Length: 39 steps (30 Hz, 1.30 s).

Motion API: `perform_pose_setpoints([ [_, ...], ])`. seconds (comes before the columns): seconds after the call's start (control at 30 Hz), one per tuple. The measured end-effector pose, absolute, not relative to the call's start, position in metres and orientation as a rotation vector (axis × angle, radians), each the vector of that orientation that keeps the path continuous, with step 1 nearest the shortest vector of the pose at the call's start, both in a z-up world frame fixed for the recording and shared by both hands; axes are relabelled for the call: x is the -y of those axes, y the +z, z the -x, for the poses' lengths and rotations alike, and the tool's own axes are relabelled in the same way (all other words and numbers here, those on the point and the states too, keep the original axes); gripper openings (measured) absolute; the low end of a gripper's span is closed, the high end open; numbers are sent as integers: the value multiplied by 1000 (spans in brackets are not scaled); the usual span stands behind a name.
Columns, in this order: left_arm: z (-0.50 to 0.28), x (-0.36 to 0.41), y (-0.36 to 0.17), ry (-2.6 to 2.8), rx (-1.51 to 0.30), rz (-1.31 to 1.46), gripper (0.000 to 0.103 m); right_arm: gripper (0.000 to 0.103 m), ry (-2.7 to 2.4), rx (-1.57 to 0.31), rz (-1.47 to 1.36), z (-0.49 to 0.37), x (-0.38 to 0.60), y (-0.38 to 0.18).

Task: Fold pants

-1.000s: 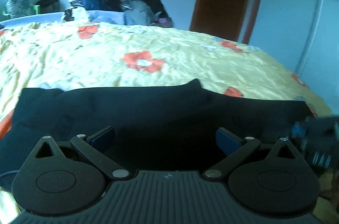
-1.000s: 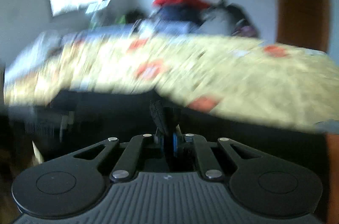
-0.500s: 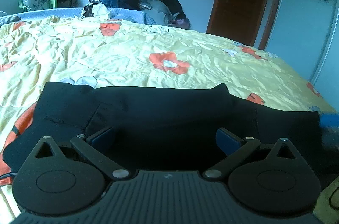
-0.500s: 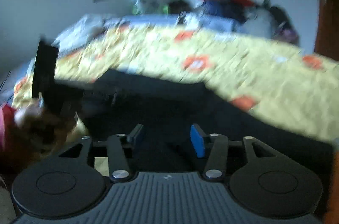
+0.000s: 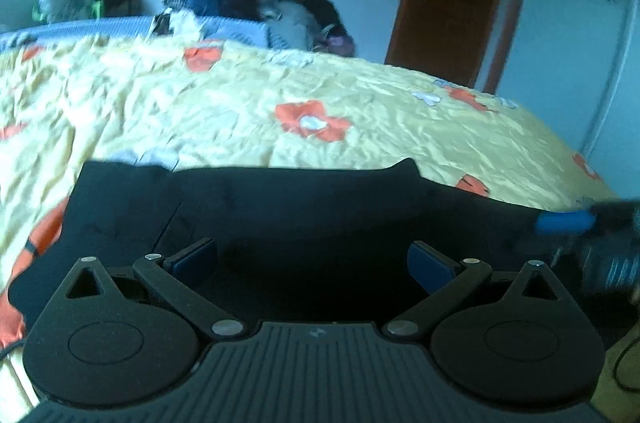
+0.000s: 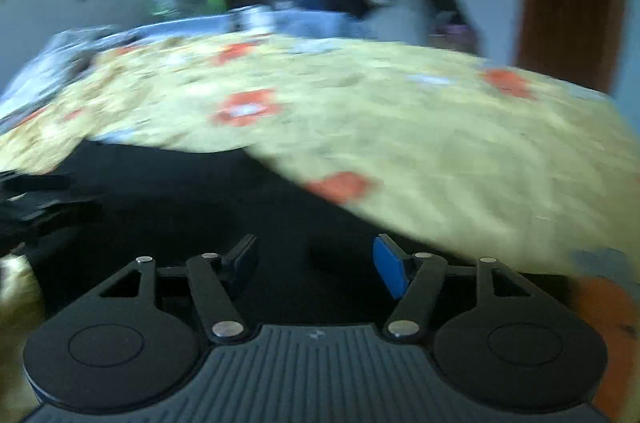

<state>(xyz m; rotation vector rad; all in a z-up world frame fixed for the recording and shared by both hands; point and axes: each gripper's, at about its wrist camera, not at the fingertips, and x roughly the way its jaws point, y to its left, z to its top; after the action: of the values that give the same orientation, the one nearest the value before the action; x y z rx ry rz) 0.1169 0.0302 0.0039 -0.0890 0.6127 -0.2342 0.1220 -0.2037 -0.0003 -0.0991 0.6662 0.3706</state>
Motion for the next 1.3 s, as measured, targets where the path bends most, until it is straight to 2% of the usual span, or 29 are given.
perform_pose_setpoints([
  [0.07, -114, -39, 5, -219, -609, 87, 103, 66, 401, -704, 210, -118, 177, -15],
  [0.1, -112, -44, 6, -206, -599, 74, 103, 73, 407, -682, 218, -114, 173, -17],
  [0.2, -108, -56, 6, -154, -579, 29, 103, 74, 378, -693, 222, -110, 166, -12],
  [0.33, -121, -64, -6, -127, -647, 18, 103, 75, 414, -706, 262, -111, 151, -18],
  [0.4, -120, -64, -6, -129, -638, 0, 103, 81, 392, -699, 271, -113, 146, -20],
  [0.57, -109, -84, 8, -47, -552, -49, 103, 82, 389, -631, 260, -109, 121, 3],
  [0.73, -107, -147, 16, 127, -548, 48, 103, 82, 543, -565, 356, -101, 53, 12],
  [0.97, -95, -215, 14, 257, -588, 194, 103, 81, 654, -413, 672, -69, -47, -11],
  [1.3, -96, -219, 0, 84, -676, 390, 102, 81, 630, -242, 980, -49, -101, -44],
])
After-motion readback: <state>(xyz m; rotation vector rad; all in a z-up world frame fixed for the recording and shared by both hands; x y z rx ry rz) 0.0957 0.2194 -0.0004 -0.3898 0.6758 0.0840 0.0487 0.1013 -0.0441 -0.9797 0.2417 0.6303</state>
